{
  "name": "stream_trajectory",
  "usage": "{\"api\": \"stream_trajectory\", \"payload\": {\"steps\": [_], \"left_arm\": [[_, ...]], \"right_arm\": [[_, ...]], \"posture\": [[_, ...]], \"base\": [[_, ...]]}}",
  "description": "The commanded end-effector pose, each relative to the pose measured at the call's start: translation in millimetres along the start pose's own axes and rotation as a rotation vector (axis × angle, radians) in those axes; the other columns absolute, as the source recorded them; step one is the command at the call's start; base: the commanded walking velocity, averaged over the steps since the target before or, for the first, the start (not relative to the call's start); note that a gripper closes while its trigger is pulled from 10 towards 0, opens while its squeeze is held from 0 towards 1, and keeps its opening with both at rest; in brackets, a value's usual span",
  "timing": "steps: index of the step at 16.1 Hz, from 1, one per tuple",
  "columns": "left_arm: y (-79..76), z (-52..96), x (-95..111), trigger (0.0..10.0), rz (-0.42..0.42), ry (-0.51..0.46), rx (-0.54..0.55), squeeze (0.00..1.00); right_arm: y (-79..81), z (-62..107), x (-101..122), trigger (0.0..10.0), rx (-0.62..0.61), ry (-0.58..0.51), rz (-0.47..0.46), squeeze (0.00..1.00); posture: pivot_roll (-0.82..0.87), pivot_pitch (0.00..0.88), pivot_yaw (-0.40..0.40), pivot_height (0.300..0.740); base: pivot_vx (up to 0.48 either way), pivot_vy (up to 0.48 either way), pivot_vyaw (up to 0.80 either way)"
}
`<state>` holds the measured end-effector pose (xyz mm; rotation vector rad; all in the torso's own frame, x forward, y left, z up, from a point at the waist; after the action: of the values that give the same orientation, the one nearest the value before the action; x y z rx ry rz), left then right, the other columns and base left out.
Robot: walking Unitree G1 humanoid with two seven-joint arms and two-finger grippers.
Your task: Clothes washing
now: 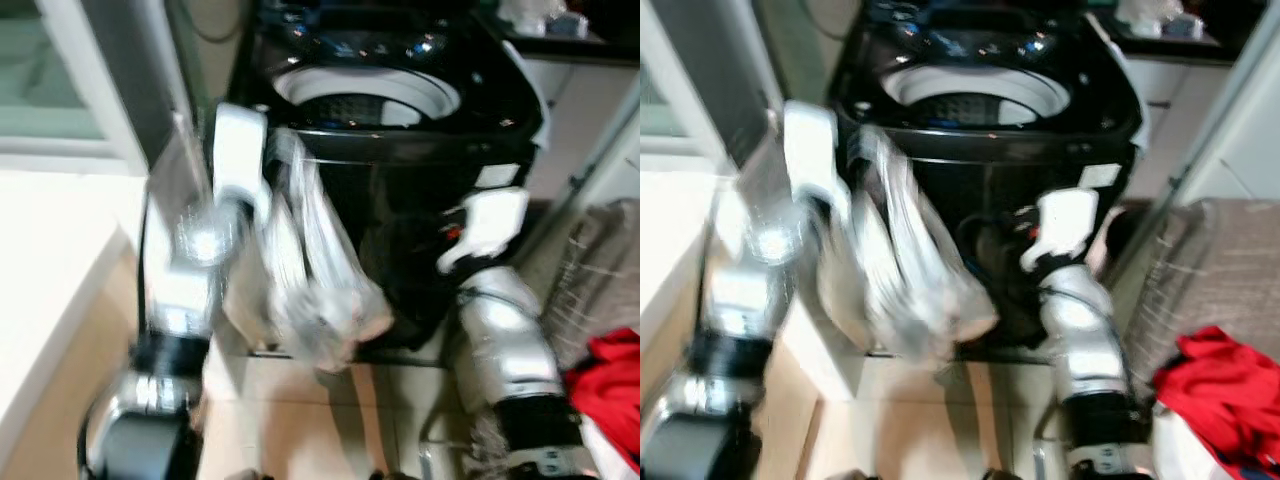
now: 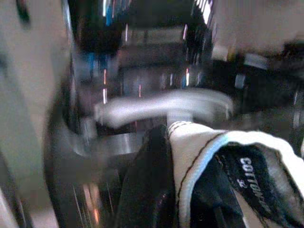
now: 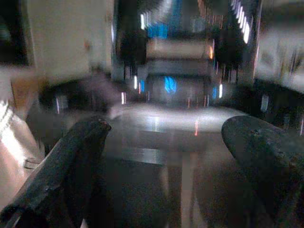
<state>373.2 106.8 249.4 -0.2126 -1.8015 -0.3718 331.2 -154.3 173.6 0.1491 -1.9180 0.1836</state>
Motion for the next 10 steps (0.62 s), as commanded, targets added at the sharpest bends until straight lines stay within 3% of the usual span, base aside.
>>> {"api": "stream_trajectory", "payload": {"steps": [1,2,3,4,5,7,10], "left_arm": [[3.2,-16.3,56,10.0,-0.066,-0.169,-0.048,0.00],[3.5,-22.1,70,10.0,-0.091,-0.203,-0.063,0.00],[2.5,-36.9,95,10.0,-0.143,-0.253,-0.096,0.00],[1.9,-42.3,103,10.0,-0.156,-0.266,-0.110,0.00],[2.1,-55.8,122,10.0,-0.212,-0.290,-0.126,0.00],[8.9,-71.9,152,10.0,-0.245,-0.312,-0.117,0.00],[8.3,-84.8,172,10.0,-0.320,-0.306,-0.119,0.00]], "right_arm": [[-10.6,6.1,16,10.0,-0.015,-0.084,0.040,0.00],[-13.4,8.7,17,10.0,-0.020,-0.092,0.057,0.00],[-17.5,13.3,16,10.0,-0.041,-0.083,0.058,0.00],[-18.0,14.5,15,10.0,-0.047,-0.080,0.053,0.00],[-15.3,17.4,15,10.0,-0.038,-0.073,0.039,0.00],[-13.0,23.4,14,10.0,-0.025,-0.065,0.036,0.00],[-10.9,28.4,15,10.0,-0.023,-0.069,0.021,0.00]], "posture": [[-0.11,0.000,0.007,0.740],[-0.11,0.000,0.010,0.740],[-0.13,0.000,0.020,0.740],[-0.13,0.000,0.024,0.740],[-0.14,0.000,0.036,0.740],[-0.16,0.000,0.055,0.740],[-0.19,0.000,0.083,0.740]], "base": [[0.379,0.292,0.00],[0.379,0.292,0.00],[0.401,0.262,0.00],[0.401,0.262,0.00],[0.405,0.259,0.00],[0.403,0.261,0.00],[0.418,0.087,0.00]]}}
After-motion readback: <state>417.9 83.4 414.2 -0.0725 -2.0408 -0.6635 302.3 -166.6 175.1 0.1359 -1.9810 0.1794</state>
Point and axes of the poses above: a point about 5 cm out from each wrist's last joint towards the gripper, its own z axis pointing back from the gripper into the wrist, its own x axis along the axis of the wrist's last joint, y = z × x, the point moved 2 cm from there along -z, pointing out of the wrist towards the gripper
